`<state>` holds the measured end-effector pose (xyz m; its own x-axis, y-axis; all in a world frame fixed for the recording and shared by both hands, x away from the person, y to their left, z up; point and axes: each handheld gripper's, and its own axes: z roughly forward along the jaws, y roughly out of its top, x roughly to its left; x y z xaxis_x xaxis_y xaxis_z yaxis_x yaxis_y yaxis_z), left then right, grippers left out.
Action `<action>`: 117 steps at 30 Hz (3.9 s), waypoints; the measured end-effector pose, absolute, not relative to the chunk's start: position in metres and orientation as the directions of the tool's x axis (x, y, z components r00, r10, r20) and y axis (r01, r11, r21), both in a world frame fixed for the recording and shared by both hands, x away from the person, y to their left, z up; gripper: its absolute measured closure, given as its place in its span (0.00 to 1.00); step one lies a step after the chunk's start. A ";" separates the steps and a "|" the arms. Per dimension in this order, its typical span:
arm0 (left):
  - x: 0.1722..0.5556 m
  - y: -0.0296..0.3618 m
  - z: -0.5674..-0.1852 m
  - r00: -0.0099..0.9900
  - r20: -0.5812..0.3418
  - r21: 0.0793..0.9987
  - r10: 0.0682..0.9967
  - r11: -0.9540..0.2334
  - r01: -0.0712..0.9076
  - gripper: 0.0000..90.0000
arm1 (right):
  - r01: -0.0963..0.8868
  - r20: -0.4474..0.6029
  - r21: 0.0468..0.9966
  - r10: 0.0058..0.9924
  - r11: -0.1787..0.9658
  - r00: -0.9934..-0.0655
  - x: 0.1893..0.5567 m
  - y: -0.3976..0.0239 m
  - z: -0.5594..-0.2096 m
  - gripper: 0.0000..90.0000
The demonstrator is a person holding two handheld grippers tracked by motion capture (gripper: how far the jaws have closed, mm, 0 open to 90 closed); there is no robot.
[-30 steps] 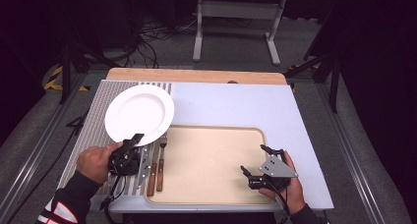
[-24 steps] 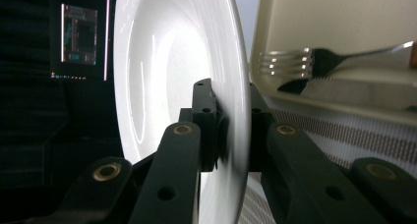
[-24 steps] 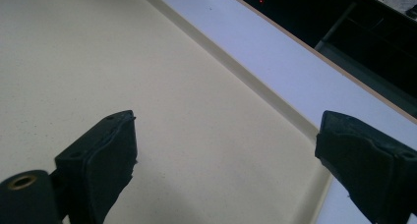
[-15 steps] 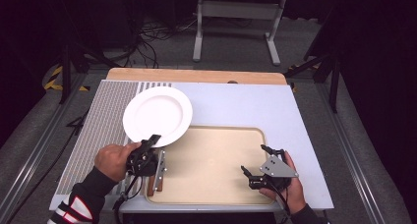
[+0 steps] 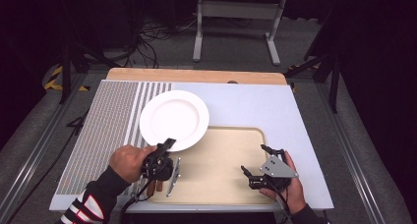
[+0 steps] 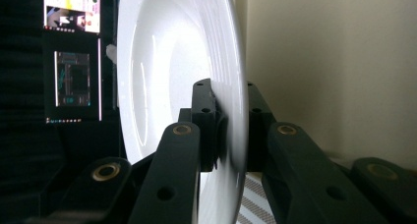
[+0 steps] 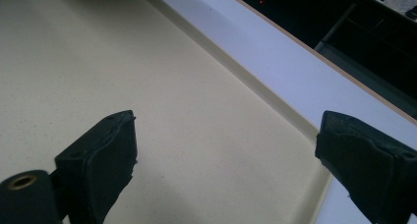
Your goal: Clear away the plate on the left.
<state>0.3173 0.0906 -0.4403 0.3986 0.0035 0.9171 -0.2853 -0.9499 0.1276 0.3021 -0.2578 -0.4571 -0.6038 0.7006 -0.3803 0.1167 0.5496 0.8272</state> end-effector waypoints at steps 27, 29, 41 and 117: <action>0.288 0.048 -0.463 0.438 0.883 0.027 -0.167 -0.914 -0.404 0.89 | 0.129 -0.366 0.838 0.721 0.530 -0.588 0.304 -0.263 -0.456 0.10; 0.287 0.048 -0.465 0.456 0.878 0.057 -0.143 -0.916 -0.396 0.89 | 0.130 -0.365 0.839 0.722 0.529 -0.587 0.304 -0.263 -0.456 0.10; 0.274 0.038 -0.470 0.458 0.868 0.039 -0.193 -0.892 -0.450 0.88 | 0.132 -0.361 0.839 0.723 0.527 -0.589 0.304 -0.264 -0.456 0.10; 0.281 0.039 -0.463 0.772 0.635 0.456 -0.039 -0.788 -0.415 0.42 | 0.128 -0.361 0.840 0.720 0.527 -0.593 0.303 -0.263 -0.456 0.10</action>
<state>0.2811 0.0392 -0.4631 0.7716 -0.0389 0.6350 -0.4146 -0.7877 0.4556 0.3035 -0.2627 -0.4565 -0.5930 0.7196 -0.3613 0.1278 0.5271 0.8401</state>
